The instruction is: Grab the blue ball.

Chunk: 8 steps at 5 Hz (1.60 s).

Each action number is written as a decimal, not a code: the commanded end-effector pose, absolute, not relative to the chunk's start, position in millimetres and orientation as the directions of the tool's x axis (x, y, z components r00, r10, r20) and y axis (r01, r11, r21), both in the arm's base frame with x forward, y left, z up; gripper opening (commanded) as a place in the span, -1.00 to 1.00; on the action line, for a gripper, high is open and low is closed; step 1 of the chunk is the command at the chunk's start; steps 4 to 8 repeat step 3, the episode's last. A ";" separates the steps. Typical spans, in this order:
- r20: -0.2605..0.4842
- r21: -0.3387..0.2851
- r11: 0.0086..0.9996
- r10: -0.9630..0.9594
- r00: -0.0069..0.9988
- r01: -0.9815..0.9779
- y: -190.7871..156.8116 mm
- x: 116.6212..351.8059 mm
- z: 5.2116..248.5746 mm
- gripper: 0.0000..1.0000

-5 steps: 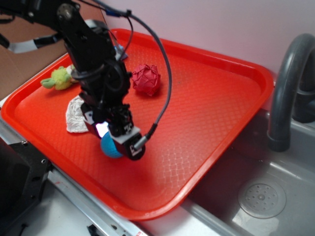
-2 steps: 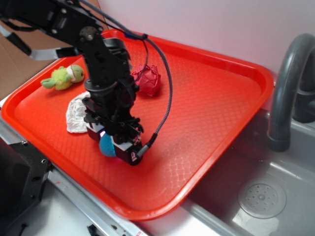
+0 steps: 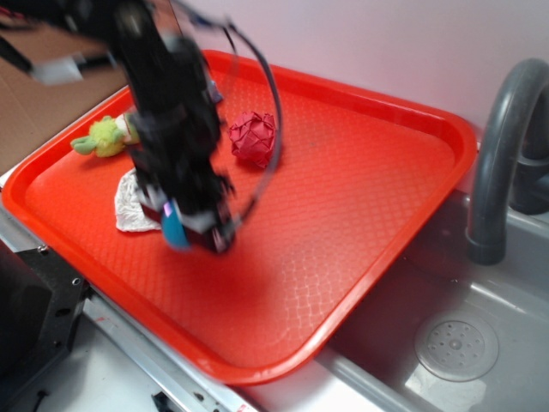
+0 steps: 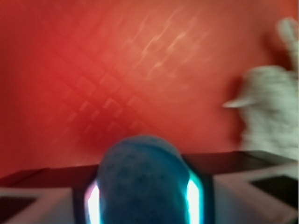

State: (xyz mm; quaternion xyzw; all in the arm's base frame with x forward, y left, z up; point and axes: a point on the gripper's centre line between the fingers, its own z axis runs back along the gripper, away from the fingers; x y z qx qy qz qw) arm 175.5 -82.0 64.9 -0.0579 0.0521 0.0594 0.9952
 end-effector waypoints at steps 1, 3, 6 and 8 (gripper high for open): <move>0.157 -0.225 0.970 0.129 0.979 -0.092 -59.6 192.3 175.3 -1.00; 0.224 -0.250 0.968 0.079 0.971 -0.021 -48.9 194.6 212.3 -1.00; 0.224 -0.250 0.968 0.079 0.971 -0.021 -48.9 194.6 212.3 -1.00; 0.224 -0.250 0.968 0.079 0.971 -0.021 -48.9 194.6 212.3 -1.00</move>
